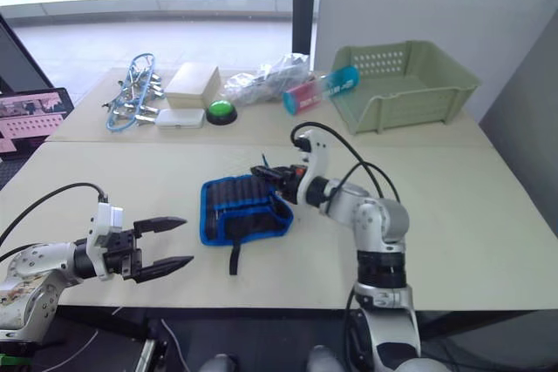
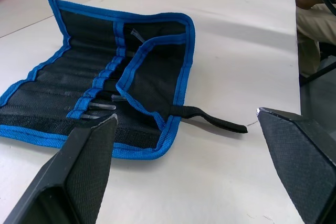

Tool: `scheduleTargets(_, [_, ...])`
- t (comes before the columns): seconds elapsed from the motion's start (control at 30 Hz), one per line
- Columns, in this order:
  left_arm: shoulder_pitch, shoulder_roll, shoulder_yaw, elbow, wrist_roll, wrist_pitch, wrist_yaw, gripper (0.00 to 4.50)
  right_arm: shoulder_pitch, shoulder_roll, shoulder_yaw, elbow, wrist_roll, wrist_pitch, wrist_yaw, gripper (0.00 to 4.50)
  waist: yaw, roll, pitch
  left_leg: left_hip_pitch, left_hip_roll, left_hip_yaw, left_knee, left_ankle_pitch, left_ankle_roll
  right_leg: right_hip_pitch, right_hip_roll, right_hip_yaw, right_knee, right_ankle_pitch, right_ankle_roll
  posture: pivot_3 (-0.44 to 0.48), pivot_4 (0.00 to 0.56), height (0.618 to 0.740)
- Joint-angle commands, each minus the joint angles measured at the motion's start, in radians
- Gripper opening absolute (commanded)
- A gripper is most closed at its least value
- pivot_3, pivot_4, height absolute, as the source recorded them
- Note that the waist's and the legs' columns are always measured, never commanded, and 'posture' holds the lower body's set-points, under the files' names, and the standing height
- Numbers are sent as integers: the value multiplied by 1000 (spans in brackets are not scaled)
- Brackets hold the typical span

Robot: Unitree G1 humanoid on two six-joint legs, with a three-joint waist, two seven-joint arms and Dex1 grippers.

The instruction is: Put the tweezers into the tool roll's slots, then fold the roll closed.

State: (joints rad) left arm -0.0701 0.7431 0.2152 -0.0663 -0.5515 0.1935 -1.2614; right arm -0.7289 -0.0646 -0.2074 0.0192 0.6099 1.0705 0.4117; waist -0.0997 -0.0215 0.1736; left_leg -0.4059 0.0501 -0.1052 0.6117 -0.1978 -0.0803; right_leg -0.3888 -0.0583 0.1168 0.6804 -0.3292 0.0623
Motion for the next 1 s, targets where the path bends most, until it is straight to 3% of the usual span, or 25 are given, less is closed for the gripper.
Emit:
scheduleTargets(0.03, [-4, 16, 22, -16, -4, -12, 3, 4500, 2, -33, 11, 61, -14, -128, 68, 3298, -2, 0, 0, 0, 0, 0, 0, 0, 0, 0, 0, 0, 0, 0, 0, 0, 150, 740])
scheduleTargets(0.17, [1, 20, 29, -22, -5, -11, 7, 4500, 18, -84, 66, 191, -87, -253, 126, 2201, 0, 0, 0, 0, 0, 0, 0, 0, 0, 0, 0, 0, 0, 0, 0, 0, 150, 740])
scheduleTargets(0.33, [12, 26, 36, -37, -11, -7, 13, 4500, 29, -100, 90, 185, -92, -277, 146, 494, -4, 1, 1, 0, 0, 0, 0, 0, 0, 0, 0, 0, 0, 0, 0, 0, 150, 740])
scheduleTargets(0.37, [14, 27, 37, -40, -12, -6, 14, 4500, 36, -104, 88, 164, -85, -271, 147, 494, -3, 1, 1, 0, 0, 0, 0, 0, 0, 0, 0, 0, 0, 0, 0, 0, 150, 740])
scheduleTargets(0.47, [22, 28, 39, -47, -14, -3, 17, 4500, 63, -121, 82, 101, -70, -248, 140, 1080, 1, 1, 1, 0, 0, 0, 0, 0, 0, 0, 0, 0, 0, 0, 0, 0, 150, 740])
scheduleTargets(0.67, [30, 28, 36, -57, -17, 1, 23, 4500, 97, -137, 55, 28, -19, -164, 114, 3152, 1, 1, 1, 0, 0, 0, 0, 0, 0, 0, 0, 0, 0, 0, 0, 0, 150, 740])
scheduleTargets(1.0, [26, 26, 28, -60, -16, 5, 25, 4500, 117, -156, 96, 8, -28, -107, 91, 3152, 1, 1, 1, 0, 0, 0, 0, 0, 0, 0, 0, 0, 0, 0, 0, 0, 150, 740])
